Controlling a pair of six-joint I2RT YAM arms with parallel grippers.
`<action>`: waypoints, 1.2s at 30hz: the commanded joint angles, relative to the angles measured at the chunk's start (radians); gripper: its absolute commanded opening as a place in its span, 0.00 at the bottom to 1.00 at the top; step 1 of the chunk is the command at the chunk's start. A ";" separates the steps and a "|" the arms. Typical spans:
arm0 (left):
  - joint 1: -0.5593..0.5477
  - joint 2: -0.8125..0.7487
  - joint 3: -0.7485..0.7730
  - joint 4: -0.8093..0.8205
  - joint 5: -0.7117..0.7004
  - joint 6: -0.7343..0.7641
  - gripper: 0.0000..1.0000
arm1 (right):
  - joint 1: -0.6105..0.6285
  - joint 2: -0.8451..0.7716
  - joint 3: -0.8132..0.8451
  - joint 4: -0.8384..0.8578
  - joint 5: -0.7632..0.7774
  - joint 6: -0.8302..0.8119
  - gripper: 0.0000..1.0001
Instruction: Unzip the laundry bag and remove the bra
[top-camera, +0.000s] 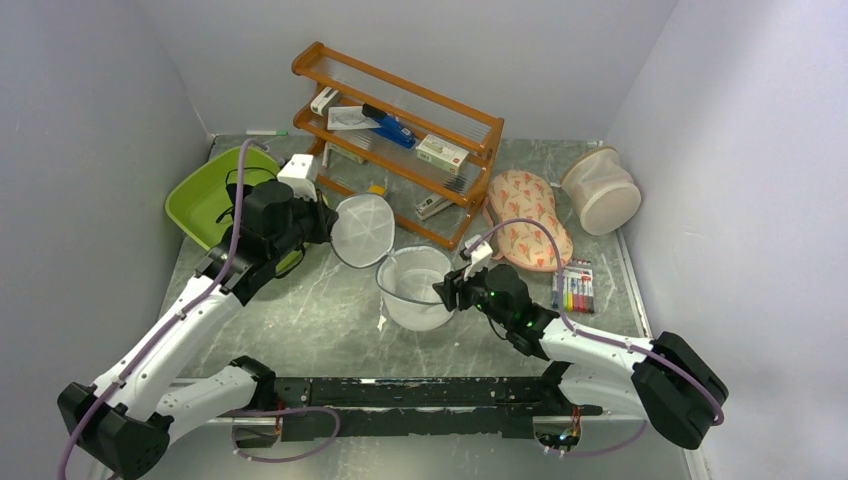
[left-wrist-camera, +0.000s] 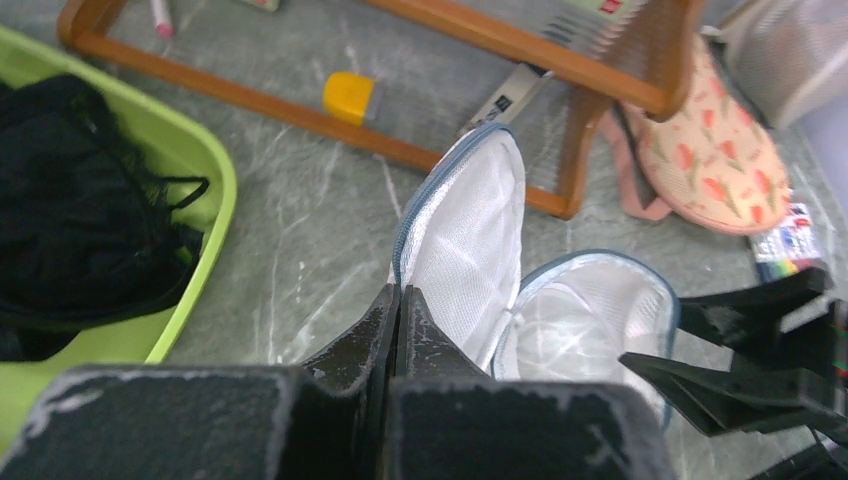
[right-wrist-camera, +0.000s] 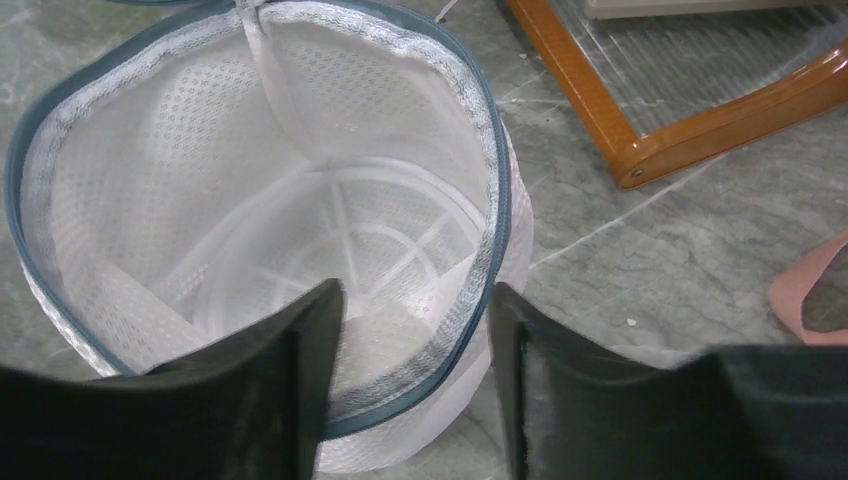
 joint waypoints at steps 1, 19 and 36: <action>-0.011 -0.010 0.061 -0.026 0.148 0.080 0.07 | 0.005 -0.031 0.006 0.032 0.002 0.000 0.61; -0.221 0.105 0.274 -0.183 -0.045 0.268 0.07 | 0.004 -0.342 -0.096 -0.030 0.252 0.033 0.92; -0.720 0.378 0.365 -0.310 -0.606 0.248 0.07 | 0.000 -0.499 -0.141 -0.095 0.458 0.089 0.89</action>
